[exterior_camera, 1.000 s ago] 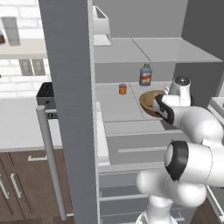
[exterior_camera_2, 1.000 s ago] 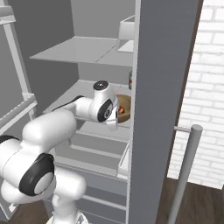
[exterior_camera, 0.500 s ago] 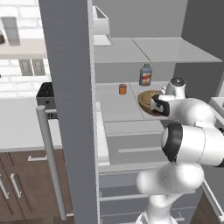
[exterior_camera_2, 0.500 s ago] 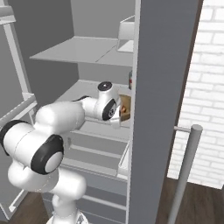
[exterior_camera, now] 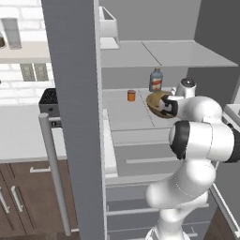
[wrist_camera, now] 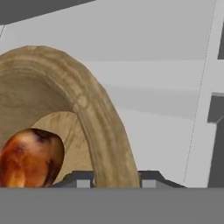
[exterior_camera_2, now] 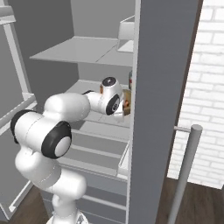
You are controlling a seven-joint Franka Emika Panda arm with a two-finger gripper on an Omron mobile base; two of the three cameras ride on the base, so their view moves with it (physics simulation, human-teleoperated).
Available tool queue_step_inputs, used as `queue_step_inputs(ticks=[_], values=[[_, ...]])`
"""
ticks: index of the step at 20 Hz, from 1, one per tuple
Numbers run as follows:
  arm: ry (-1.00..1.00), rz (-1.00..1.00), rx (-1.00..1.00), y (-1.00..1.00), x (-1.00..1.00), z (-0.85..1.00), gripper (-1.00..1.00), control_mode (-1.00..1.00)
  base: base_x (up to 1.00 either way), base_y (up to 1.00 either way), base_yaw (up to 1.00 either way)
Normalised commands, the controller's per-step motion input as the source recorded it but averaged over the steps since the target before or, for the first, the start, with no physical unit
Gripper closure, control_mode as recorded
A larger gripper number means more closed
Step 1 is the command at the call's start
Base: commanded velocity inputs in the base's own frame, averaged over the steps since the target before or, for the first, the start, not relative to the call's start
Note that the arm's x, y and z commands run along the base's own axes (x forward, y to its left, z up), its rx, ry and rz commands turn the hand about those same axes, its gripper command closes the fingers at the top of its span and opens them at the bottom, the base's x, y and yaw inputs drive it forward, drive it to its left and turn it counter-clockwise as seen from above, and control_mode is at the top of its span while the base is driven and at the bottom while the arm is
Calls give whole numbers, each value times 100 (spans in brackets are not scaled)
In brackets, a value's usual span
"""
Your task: Pick the chicken drumstick and tomato from their plates and place them in the bowl. Then put the bowl in the fridge.
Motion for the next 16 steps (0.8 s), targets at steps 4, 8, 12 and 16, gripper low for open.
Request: queue_step_inputs(ticks=[4, 8, 12, 16], values=[[-17, 0, 0, 0, -4, 2, -100, -100, 0, 0, 0], [-15, 0, 0, 1, -24, 14, -100, -100, 0, 0, 0], [-12, 0, 0, 1, -31, 26, -100, -100, 0, 0, 0], [-2, 0, 0, 25, -61, 63, -100, -100, 0, 0, 0]])
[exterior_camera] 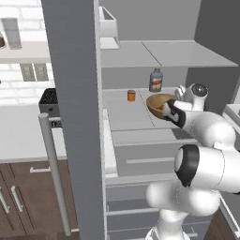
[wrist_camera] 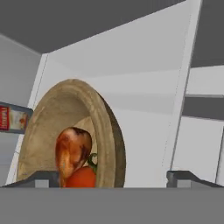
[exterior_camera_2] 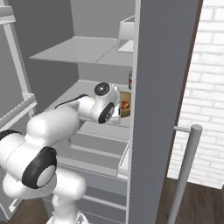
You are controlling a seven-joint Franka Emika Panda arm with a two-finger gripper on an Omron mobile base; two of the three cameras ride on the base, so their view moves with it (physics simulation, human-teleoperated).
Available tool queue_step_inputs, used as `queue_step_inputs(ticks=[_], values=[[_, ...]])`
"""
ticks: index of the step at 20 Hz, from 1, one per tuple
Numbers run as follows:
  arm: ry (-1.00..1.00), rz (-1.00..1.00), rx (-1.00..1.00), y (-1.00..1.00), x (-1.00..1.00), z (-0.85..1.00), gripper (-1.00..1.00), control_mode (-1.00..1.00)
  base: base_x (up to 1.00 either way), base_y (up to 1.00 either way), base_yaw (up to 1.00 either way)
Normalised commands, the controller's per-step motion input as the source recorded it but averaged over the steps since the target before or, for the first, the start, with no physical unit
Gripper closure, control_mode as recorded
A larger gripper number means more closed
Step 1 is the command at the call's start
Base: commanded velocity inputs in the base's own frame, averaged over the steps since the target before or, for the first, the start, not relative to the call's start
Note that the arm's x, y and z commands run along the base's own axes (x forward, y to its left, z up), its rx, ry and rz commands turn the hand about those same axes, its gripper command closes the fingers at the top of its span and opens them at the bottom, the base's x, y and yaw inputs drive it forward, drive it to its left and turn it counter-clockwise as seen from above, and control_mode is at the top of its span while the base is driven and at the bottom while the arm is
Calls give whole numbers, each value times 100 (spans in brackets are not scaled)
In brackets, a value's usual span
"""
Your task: Pick the chicken drumstick and tomato from their plates and place them in the bowl. Then put the bowl in the fridge.
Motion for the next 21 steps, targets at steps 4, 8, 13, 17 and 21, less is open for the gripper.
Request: queue_step_inputs(ticks=[4, 8, 13, 17, 21], values=[[0, 0, 0, 12, -96, 94, -100, -100, 0, 0, 0], [0, 1, 0, 0, -100, 100, -100, -100, 0, 0, 0], [-10, 8, 0, 35, -100, 68, -100, -100, 0, 0, 0], [-16, 12, 0, 56, -100, 44, -100, -100, 0, 0, 0], [-5, 16, -12, 60, -100, 19, -100, -100, 0, 0, 0]])
